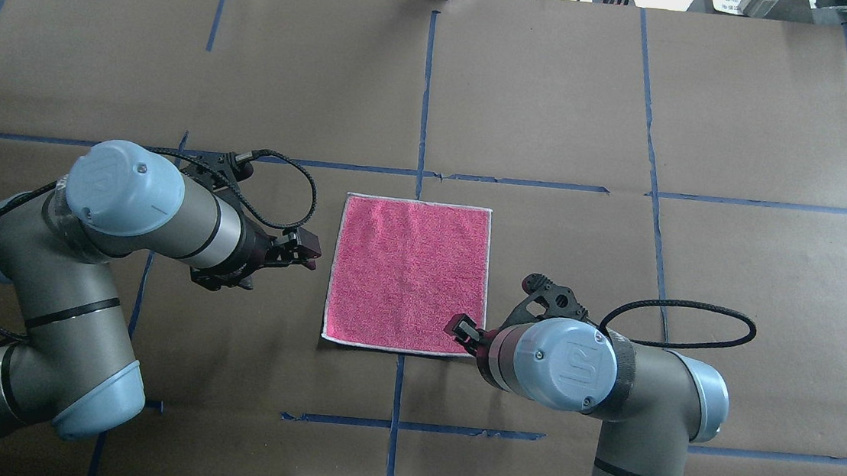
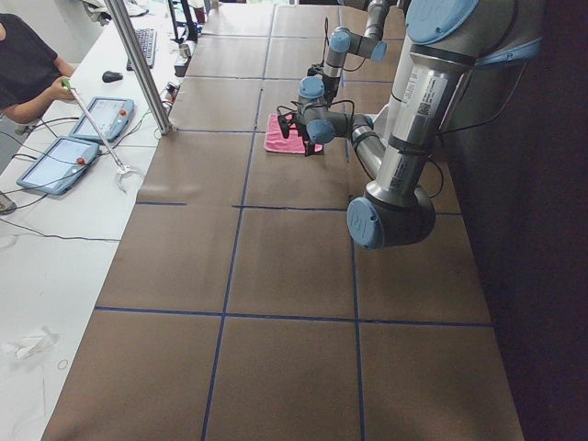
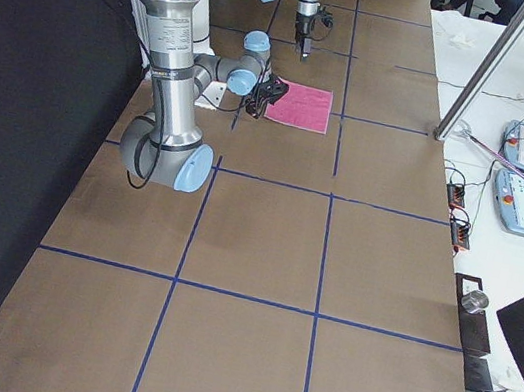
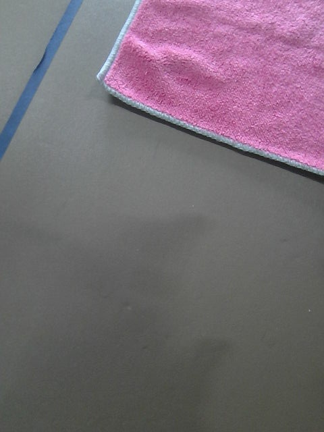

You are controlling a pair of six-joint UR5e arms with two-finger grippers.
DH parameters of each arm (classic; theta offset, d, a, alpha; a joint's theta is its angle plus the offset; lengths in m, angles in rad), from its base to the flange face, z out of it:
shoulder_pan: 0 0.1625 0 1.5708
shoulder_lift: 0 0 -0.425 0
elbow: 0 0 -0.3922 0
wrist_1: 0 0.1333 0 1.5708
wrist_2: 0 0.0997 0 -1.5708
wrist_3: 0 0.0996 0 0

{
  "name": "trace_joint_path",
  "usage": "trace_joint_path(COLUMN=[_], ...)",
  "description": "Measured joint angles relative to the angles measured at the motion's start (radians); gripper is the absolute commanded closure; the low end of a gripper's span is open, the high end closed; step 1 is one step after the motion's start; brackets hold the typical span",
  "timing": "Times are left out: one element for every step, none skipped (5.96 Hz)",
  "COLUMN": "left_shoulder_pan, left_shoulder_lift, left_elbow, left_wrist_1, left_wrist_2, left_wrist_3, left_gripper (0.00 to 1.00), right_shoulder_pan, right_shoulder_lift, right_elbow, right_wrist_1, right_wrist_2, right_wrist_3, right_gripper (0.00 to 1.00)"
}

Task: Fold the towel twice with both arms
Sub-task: 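Lower both grippers onto the towel's near corners and close them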

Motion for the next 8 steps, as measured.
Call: trace_joint_path(left_shoulder_pan=[0.005,0.007,0.008,0.008,0.009,0.01,0.011,0.011], left_shoulder_lift=[-0.007,-0.011,-0.012,-0.011,-0.011,-0.01,-0.01,-0.01], left_elbow=[0.0,0.0,0.0,0.0,0.0,0.0,0.0,0.0], left_wrist_1=[0.001,0.001,0.001,0.001,0.001,0.001,0.001,0.001], left_wrist_2=[0.002,0.006,0.01,0.012,0.018,0.024,0.026,0.027], left_wrist_3=[-0.011,-0.016,-0.017,-0.017,-0.017,-0.017,-0.017,-0.017], left_gripper=[0.0,0.0,0.0,0.0,0.0,0.0,0.0,0.0], right_shoulder_pan=[-0.001,0.0,0.0,0.0,0.0,0.001,0.002,0.004], right_shoulder_lift=[0.002,0.008,0.013,0.015,0.016,0.017,0.018,0.02], right_elbow=[-0.008,-0.018,-0.026,-0.03,-0.032,-0.032,-0.032,-0.031], right_wrist_1=[0.0,0.001,-0.002,-0.004,-0.006,-0.007,-0.007,-0.007], right_wrist_2=[-0.002,-0.002,-0.002,-0.001,-0.001,-0.001,-0.001,-0.001], right_wrist_3=[0.014,0.021,0.026,0.027,0.028,0.029,0.03,0.03], right_gripper=[0.23,0.24,0.29,0.42,0.58,0.8,0.97,0.99])
